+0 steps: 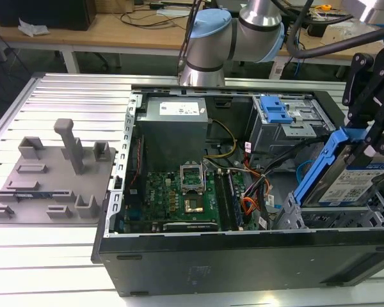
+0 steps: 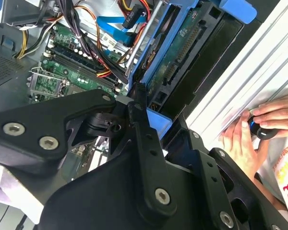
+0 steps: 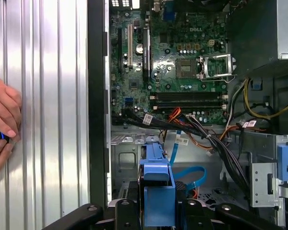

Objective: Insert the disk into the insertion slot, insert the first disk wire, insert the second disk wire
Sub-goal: 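Insert the disk into the insertion slot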

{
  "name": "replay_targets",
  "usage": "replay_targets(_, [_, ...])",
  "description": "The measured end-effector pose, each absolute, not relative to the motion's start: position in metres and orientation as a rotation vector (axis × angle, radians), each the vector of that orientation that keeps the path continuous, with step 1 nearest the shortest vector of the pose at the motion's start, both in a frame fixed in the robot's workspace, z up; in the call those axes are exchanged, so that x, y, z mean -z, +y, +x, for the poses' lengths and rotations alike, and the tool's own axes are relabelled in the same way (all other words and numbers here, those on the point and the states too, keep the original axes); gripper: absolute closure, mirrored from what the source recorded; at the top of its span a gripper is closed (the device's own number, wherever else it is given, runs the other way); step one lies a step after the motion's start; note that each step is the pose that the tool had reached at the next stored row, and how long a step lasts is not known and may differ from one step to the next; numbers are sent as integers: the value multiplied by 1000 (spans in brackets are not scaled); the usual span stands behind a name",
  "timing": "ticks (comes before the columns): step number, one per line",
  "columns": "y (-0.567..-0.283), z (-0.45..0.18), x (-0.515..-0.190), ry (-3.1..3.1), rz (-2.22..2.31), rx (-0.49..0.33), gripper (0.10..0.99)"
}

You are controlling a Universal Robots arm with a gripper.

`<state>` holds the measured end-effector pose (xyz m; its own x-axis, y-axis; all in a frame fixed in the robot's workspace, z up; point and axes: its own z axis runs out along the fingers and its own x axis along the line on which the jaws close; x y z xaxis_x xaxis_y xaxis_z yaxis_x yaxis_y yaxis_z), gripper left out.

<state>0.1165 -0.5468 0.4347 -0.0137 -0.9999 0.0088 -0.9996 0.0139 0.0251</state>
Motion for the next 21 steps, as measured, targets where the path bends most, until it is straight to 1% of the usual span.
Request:
replay_targets(10, [-547, 116, -414, -2219, 2189, 19, 722])
replay_targets(13, [-547, 116, -414, -2219, 2189, 19, 710])
replay_targets(14, [-547, 116, -414, -2219, 2189, 19, 588])
replay_targets(15, [-547, 116, -414, -2219, 2189, 19, 529])
replay_targets(16, [-547, 116, -414, -2219, 2189, 19, 529])
replay_targets(17, [-547, 117, -414, -2219, 2189, 19, 463])
replay_targets(21, [-547, 116, -414, -2219, 2189, 19, 463])
